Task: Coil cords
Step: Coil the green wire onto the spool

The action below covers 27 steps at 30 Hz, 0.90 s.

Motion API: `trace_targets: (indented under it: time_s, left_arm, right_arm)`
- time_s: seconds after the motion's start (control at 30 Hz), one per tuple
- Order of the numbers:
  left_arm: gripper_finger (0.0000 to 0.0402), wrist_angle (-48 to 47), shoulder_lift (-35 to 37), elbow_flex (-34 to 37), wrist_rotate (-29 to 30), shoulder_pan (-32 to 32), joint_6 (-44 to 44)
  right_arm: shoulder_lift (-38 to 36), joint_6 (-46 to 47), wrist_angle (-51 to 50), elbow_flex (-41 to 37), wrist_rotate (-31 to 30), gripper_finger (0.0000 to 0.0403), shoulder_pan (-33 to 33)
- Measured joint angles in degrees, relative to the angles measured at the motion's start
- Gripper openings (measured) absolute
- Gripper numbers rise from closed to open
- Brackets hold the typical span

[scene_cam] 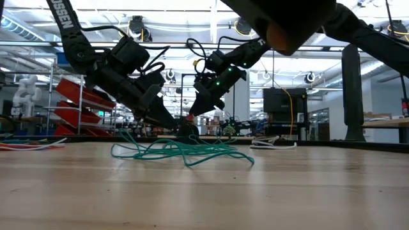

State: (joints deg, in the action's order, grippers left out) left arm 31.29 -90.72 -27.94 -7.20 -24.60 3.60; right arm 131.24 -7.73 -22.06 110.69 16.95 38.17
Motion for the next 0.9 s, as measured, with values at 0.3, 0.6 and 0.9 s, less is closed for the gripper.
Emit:
trace_targets:
  time_s: [0.3, 0.6, 0.9]
  left_arm:
    - [0.0205, 0.6, 0.0, 0.0, 0.0, 0.0, 0.0]
    - [0.0205, 0.5, 0.0, 0.0, 0.0, 0.0, -1.0]
    - [0.0205, 0.4, 0.0, 0.0, 0.0, 0.0, -1.0]
  right_arm:
    - [2.8, 2.8, 0.1, -0.1, -0.1, 0.0144, 0.0]
    - [3.7, 2.7, 1.0, 0.0, -0.2, 0.0087, -0.1]
    - [3.9, 2.5, 0.8, -0.1, -0.2, 0.0062, -0.3]
